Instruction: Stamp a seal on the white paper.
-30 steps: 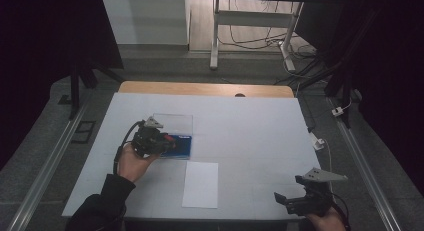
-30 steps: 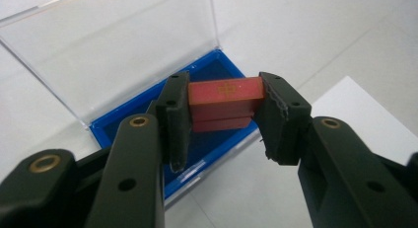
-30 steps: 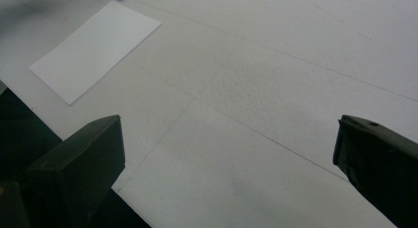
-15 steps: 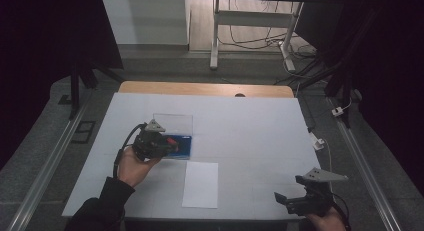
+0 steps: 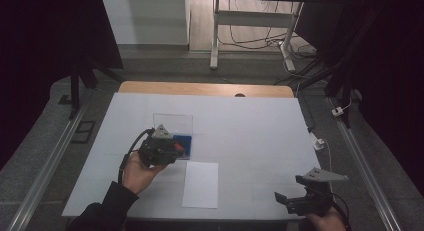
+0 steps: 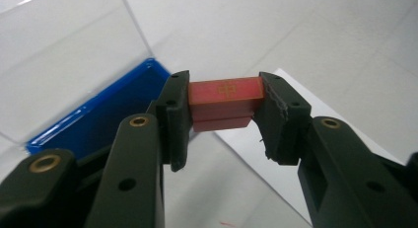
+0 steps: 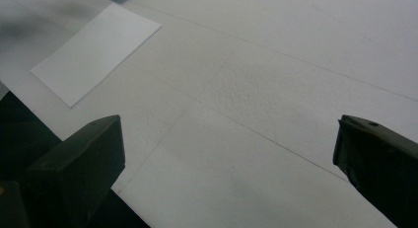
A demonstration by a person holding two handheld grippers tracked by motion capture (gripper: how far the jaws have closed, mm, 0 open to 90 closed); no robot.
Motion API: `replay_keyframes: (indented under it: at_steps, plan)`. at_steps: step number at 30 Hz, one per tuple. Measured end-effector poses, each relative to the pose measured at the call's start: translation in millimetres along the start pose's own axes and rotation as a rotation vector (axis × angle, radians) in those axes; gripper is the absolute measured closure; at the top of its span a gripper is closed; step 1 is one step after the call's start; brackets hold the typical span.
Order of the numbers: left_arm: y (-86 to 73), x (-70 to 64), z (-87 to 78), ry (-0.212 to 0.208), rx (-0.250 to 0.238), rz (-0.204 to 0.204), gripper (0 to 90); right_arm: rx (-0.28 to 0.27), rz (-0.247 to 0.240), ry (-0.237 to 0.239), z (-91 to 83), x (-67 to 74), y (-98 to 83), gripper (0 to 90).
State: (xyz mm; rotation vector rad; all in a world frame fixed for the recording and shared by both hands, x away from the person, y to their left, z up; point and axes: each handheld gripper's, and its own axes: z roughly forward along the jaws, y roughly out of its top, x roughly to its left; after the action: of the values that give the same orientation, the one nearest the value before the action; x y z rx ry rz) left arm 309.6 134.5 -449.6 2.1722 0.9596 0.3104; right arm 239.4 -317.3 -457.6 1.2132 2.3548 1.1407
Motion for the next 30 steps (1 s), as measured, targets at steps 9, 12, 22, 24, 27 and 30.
replay_keyframes:
  at_steps: [9, 12, 22, 24, 27, 30]
  plan:
    - [-5.1, -15.1, -2.8, -0.043, 0.019, 0.010, 58.4, 0.000, 0.001, -0.001, 0.0, 0.0, 0.0, 0.0]
    - [-7.3, -18.3, -3.6, -0.074, 0.025, 0.005, 58.4, 0.001, 0.002, -0.001, 0.1, -0.1, 0.1, 0.0]
    - [-9.1, -33.9, -3.3, -0.123, 0.048, 0.038, 58.4, 0.002, 0.000, -0.003, 0.4, 0.1, 0.1, 0.0]
    - [-9.3, -37.2, -0.8, -0.124, 0.051, 0.039, 58.4, 0.005, 0.000, -0.003, 0.4, 0.0, 0.2, 0.0]
    - [-9.2, -41.4, 4.7, -0.131, 0.055, 0.045, 58.4, 0.004, 0.000, -0.002, 0.5, 0.2, 0.2, 0.0]
    - [-9.4, -45.9, 10.7, -0.135, 0.061, 0.062, 58.4, 0.004, 0.001, -0.001, 0.5, 0.3, 0.2, 0.0]
